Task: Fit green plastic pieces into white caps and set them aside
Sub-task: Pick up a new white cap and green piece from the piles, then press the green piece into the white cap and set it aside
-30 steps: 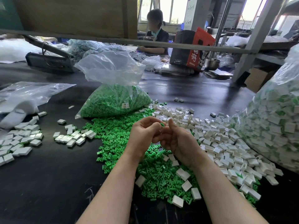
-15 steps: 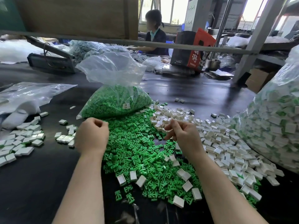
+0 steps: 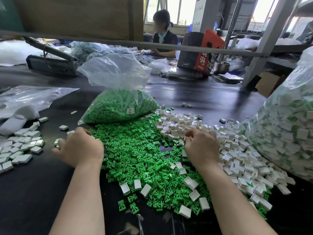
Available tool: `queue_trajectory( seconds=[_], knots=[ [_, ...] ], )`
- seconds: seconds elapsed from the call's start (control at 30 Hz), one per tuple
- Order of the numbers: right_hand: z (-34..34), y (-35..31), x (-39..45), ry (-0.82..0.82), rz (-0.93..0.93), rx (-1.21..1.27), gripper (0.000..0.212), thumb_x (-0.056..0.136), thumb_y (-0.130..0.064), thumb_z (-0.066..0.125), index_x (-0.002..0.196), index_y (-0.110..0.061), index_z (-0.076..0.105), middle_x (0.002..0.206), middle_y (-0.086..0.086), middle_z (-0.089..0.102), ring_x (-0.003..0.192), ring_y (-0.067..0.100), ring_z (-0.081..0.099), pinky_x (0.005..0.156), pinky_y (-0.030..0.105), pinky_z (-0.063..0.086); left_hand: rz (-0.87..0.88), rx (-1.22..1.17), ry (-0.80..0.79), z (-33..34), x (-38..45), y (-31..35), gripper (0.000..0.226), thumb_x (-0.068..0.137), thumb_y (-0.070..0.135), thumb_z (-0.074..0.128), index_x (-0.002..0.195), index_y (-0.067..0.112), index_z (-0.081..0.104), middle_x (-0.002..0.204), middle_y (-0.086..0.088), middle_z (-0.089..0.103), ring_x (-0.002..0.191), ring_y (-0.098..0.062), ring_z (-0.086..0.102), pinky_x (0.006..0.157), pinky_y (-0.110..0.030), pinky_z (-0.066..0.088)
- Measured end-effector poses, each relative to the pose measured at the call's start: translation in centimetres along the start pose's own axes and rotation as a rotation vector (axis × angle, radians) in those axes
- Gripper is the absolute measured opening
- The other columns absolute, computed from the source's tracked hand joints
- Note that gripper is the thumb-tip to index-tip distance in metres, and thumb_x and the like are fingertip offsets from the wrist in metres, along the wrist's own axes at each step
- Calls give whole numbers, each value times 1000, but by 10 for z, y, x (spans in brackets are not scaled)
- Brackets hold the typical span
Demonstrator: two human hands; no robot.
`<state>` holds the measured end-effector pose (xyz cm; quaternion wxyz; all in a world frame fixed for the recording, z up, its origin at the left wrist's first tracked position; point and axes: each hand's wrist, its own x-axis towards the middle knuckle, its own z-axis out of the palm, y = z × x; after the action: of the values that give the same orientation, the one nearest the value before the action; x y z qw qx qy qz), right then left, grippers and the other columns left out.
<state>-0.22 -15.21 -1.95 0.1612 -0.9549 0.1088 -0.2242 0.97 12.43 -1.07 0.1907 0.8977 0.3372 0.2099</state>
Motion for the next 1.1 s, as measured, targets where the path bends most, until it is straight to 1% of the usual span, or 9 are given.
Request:
queue_trajectory(
  seconds=[0.1,0.23,0.33,0.5,0.67,0.77,0.83,0.97,1.1],
  knots=[
    [0,1,0,-60,15,-91,27,92,-22,50,113,-23,66,113,-2,62,105,19,42,83,34,33,57,-46,17,-1,-2,6,27,81,13,63,108,14,65,117,-19,62,116,-41,48,100,-47,32],
    [1,0,0,-76,6,-133,26,95,-29,50,116,-26,65,120,-2,58,111,21,39,83,35,28,227,-241,7,-1,-15,23,21,85,18,68,106,14,66,108,-15,66,104,-38,53,87,-46,46],
    [3,0,1,-138,-24,-122,28,96,-43,52,118,-30,64,122,-2,55,112,21,36,90,35,31,363,-389,-106,4,-30,38,14,87,18,67,101,16,66,100,-6,67,96,-28,57,79,-40,50],
    [4,0,0,-184,-71,-102,30,97,-43,50,124,-36,63,120,-1,52,113,21,35,93,37,32,498,-498,-253,10,-54,61,6,88,19,66,94,19,64,88,3,65,83,-18,61,72,-34,51],
    [6,0,1,-195,-87,-82,26,93,-41,58,113,-26,66,115,-1,56,108,20,37,95,39,33,543,-573,-447,15,-69,72,5,89,18,66,92,21,65,78,9,64,71,-9,62,58,-23,48],
    [5,-2,1,-152,-120,43,20,93,-35,62,111,-28,66,104,-6,65,102,18,52,95,37,39,583,-592,-548,18,-74,75,6,92,18,65,95,22,68,76,12,62,66,-2,58,55,-15,43],
    [1,-7,1,-149,-133,286,9,90,-28,69,100,-28,69,92,-11,70,91,13,63,89,33,45,560,-666,-646,18,-75,77,9,96,21,61,97,22,69,76,9,65,62,-6,59,51,-16,42],
    [-10,-21,-2,-172,-181,691,13,83,-18,77,89,-29,73,82,-18,71,75,-5,65,69,10,49,381,-921,-929,12,-77,79,30,101,30,49,88,12,69,71,3,70,59,-5,64,49,-18,46],
    [-10,-26,-6,-145,-208,804,14,83,-15,77,97,-17,77,88,-7,75,81,4,69,75,22,56,270,-1007,-1043,13,-73,76,20,96,22,60,85,11,72,73,-1,74,61,-7,66,51,-18,47]
  ],
)
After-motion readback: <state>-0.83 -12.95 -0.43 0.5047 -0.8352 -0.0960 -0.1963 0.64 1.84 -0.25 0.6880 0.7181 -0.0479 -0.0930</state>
